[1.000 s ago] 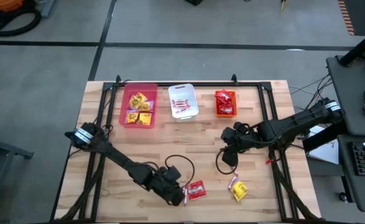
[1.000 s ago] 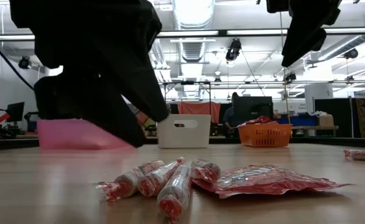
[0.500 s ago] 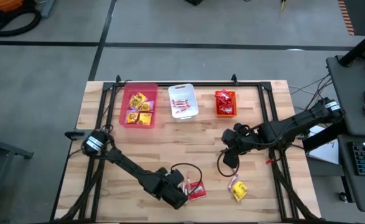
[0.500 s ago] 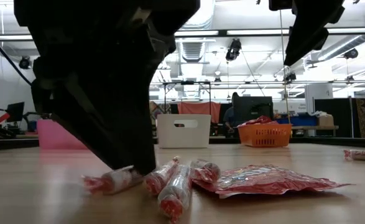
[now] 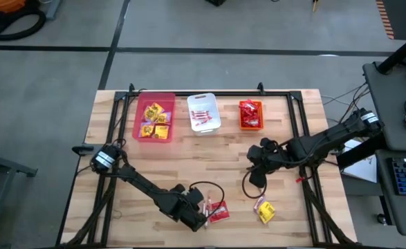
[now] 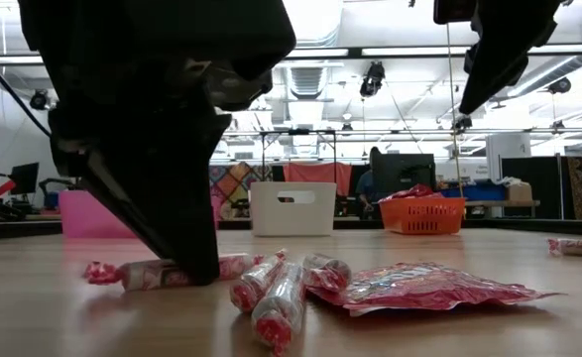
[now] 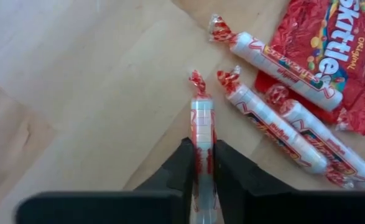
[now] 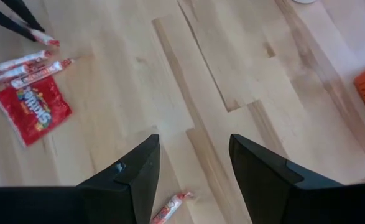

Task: Sort candy
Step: Put the white candy into the white bin

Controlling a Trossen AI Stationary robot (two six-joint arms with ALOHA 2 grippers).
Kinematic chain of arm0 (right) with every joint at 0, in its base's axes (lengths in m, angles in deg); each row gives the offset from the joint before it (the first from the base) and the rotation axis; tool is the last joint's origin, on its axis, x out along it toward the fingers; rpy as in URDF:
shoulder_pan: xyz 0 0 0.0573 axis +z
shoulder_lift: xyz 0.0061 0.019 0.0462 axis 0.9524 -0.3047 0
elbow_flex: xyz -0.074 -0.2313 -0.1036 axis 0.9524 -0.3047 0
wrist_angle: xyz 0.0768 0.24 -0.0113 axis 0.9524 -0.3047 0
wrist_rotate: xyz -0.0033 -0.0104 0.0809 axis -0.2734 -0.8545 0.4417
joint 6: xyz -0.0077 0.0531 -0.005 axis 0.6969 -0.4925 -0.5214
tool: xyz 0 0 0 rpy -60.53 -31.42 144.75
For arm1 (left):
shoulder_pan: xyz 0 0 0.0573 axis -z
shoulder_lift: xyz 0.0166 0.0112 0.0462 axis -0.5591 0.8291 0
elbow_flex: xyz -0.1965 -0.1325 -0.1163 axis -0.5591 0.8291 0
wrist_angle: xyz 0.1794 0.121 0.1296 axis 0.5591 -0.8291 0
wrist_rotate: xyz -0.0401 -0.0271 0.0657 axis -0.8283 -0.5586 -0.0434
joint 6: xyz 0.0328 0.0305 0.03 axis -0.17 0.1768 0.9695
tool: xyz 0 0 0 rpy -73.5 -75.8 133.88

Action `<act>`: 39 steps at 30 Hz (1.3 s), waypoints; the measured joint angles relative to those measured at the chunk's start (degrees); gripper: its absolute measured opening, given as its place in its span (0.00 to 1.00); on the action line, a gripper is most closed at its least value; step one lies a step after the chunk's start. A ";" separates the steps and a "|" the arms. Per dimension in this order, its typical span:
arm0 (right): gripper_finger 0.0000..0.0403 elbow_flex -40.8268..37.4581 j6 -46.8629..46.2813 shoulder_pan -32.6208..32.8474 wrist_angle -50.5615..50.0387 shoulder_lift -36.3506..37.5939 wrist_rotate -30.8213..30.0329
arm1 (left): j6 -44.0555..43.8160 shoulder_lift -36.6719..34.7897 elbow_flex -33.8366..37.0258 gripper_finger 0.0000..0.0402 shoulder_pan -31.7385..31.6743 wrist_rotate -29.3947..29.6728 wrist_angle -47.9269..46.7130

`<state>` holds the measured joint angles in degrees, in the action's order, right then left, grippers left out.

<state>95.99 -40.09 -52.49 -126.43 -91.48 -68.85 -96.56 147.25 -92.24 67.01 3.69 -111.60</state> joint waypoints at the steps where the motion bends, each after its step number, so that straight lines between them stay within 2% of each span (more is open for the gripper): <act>1: 0.46 -0.33 -0.01 0.12 0.21 0.00 -0.51 | 0.02 -0.02 -0.08 0.05 0.02 -0.02 -0.26; 8: 0.43 -3.71 2.98 0.84 4.28 0.00 -1.38 | 2.76 -0.26 -0.39 0.03 0.02 -0.48 -0.77; 14: 0.42 -9.82 8.56 1.41 17.34 0.00 -2.21 | 8.64 -3.07 -0.26 0.01 0.11 -0.67 -1.23; 22: 0.40 -19.19 22.02 1.38 43.23 0.00 -1.91 | 18.85 -10.06 -0.22 0.00 0.12 10.42 0.25; 27: 0.41 -24.01 30.51 1.38 64.05 0.00 -1.31 | 34.98 -13.79 0.38 0.00 0.17 14.29 6.99; 29: 0.42 -25.00 33.35 1.36 70.25 0.00 1.40 | 41.61 -14.14 0.46 0.00 0.17 14.31 10.10; 33: 0.44 -25.12 36.14 1.38 74.98 -0.22 7.10 | 47.44 -14.05 0.50 0.01 -0.52 16.28 12.94; 36: 0.47 -24.67 37.00 1.36 76.31 -1.34 7.84 | 48.42 -13.71 0.52 0.02 -1.77 22.42 15.96; 39: 0.49 -24.24 38.31 1.34 77.99 -3.08 7.81 | 50.06 -13.17 0.52 0.02 -3.21 24.43 20.31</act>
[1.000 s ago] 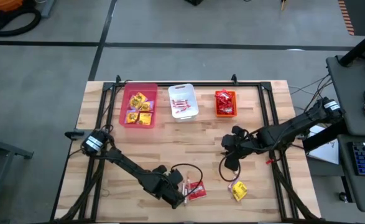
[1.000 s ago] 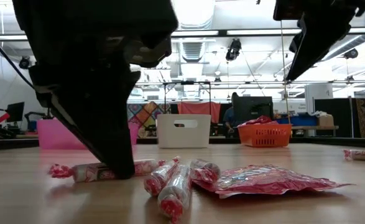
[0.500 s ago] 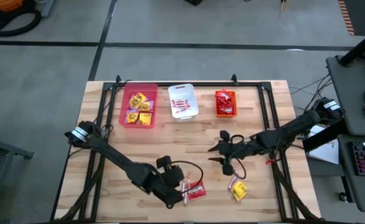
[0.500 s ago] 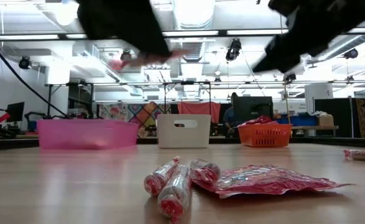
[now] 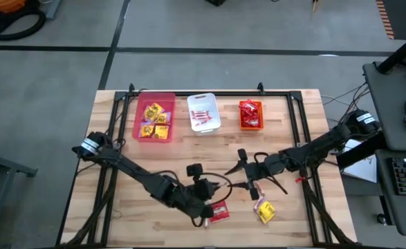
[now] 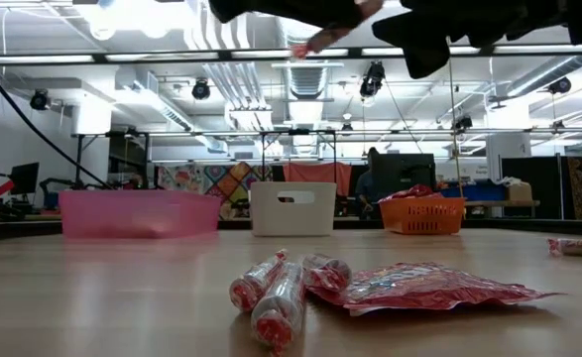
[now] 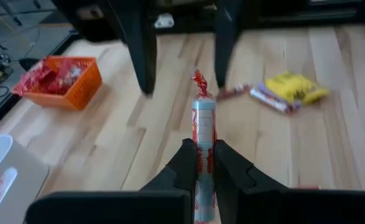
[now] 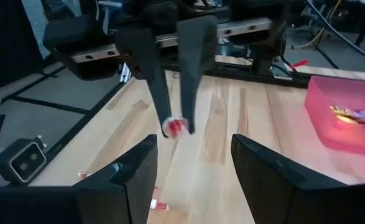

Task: Sort candy
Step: Put the white candy into the white bin

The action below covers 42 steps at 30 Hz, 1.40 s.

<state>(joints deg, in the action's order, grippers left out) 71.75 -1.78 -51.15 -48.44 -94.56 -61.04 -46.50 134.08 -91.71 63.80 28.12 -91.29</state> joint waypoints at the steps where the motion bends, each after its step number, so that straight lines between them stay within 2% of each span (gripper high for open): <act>1: 0.49 0.05 0.79 0.00 0.69 -0.57 -0.01 | 0.41 0.19 0.00 0.02 -0.41 0.02 0.91; 6: 0.50 0.14 1.65 -0.13 1.72 -1.54 -2.50 | 0.69 1.16 0.00 0.02 -1.78 0.00 1.98; 13: 0.48 0.16 2.77 -0.13 1.78 -1.54 -2.58 | 1.74 1.34 0.00 0.02 -2.54 2.12 6.93; 21: 0.32 0.16 3.11 -0.13 1.82 -1.54 -2.50 | 1.78 1.59 0.00 0.02 -3.37 2.51 7.52; 29: 0.10 0.16 3.12 -0.13 1.77 -1.52 -2.43 | 1.78 1.65 0.00 0.03 -3.37 2.41 7.36; 31: 0.07 0.16 3.12 -0.13 1.74 -1.51 -2.43 | 1.78 1.65 0.00 0.05 -3.35 2.41 7.36; 42: 0.07 0.16 1.59 -0.13 1.87 -1.41 -2.40 | 1.78 1.65 0.00 0.26 -3.44 2.52 6.27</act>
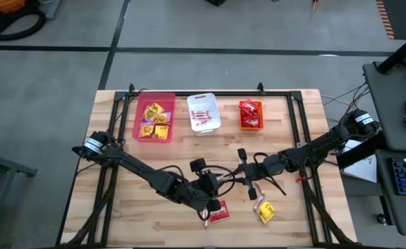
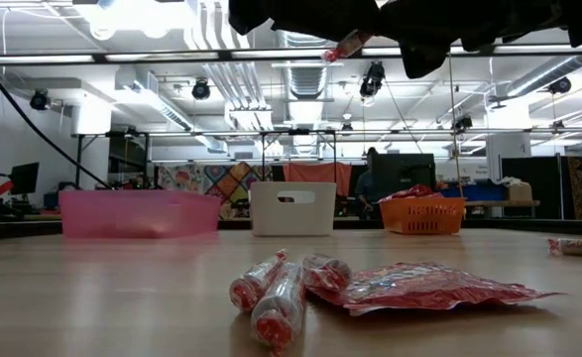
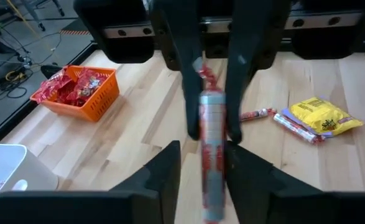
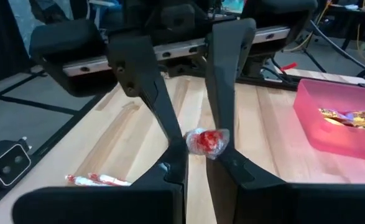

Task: Sort candy
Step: Put the white candy into the white bin

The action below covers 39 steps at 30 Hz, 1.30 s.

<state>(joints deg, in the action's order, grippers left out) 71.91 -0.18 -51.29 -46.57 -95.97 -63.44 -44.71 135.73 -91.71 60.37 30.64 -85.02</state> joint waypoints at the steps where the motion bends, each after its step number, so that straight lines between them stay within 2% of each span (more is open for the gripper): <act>1: 0.07 0.00 -0.01 0.00 0.07 0.01 -0.01 | -0.02 0.00 0.00 0.27 -0.02 -0.02 -0.10; 5: 0.02 0.02 0.05 -0.02 1.13 0.01 -0.05 | -0.03 -0.02 0.00 0.30 -0.02 0.00 -1.40; 8: 0.01 0.02 0.07 0.00 1.83 0.03 -0.03 | -0.05 -0.02 0.00 0.27 -0.12 0.89 -1.63; 14: 0.01 0.02 0.02 -0.06 1.61 0.03 -0.27 | 0.02 -0.05 0.00 0.04 -0.20 2.42 -1.73; 20: 0.03 0.02 -0.93 -0.13 1.49 0.03 -0.53 | 0.10 -0.11 0.00 0.06 -0.21 2.88 -1.98; 24: 0.13 0.02 -2.63 -0.26 1.46 0.39 -0.61 | -0.23 -0.13 -0.02 0.03 -0.22 3.00 -3.49; 34: 0.50 0.02 -3.87 -0.66 3.02 0.68 -3.27 | -3.42 -0.20 -0.02 0.04 -0.24 3.08 -4.74; 39: 0.58 0.02 -4.53 -1.63 3.76 0.39 -3.28 | -3.56 -0.11 -0.02 0.04 -0.39 3.05 -2.45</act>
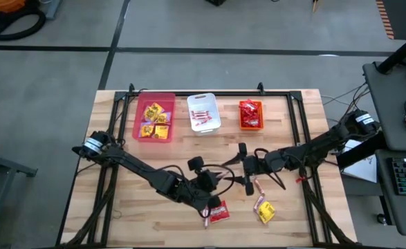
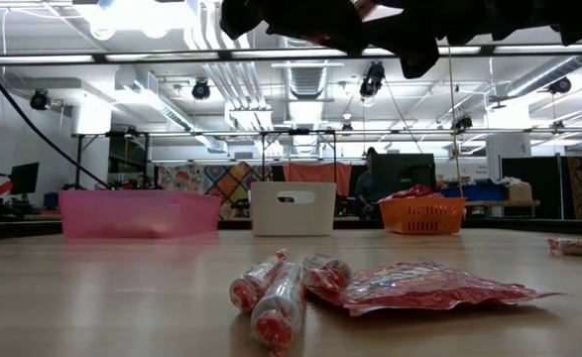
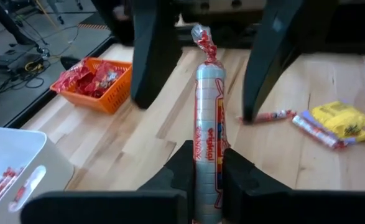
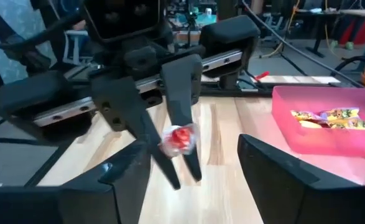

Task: Sort candy
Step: Put the white candy into the white bin

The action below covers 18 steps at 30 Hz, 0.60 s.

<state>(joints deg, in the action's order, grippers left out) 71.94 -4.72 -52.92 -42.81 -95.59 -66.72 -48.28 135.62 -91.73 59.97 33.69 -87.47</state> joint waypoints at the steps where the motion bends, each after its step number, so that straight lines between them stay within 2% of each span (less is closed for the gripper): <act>1: 0.58 0.00 0.03 -0.10 0.57 -0.22 0.02 | 0.31 0.02 0.00 0.05 -0.02 -0.01 0.78; 5: 0.54 0.00 1.18 -0.27 4.15 -0.77 0.14 | 1.73 0.02 0.00 0.05 -0.37 -0.08 2.71; 8: 0.46 0.00 1.54 -0.27 4.47 -0.77 0.30 | 1.81 0.10 0.00 0.05 -0.50 0.00 2.71; 11: 0.34 0.00 1.52 -0.27 4.24 -0.77 0.65 | 1.84 0.11 0.00 0.05 -0.55 0.95 2.68; 16: 0.09 0.00 1.74 -0.27 3.54 -0.77 0.83 | 1.88 0.13 0.00 0.06 -0.59 1.31 2.68; 18: 0.08 0.00 2.17 -0.25 3.65 -0.77 0.87 | 1.89 0.13 0.00 0.07 -0.59 1.44 2.71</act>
<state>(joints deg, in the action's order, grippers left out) 71.94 -2.55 -53.16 -39.16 -96.36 -65.85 -46.39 135.75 -91.73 59.38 35.13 -84.77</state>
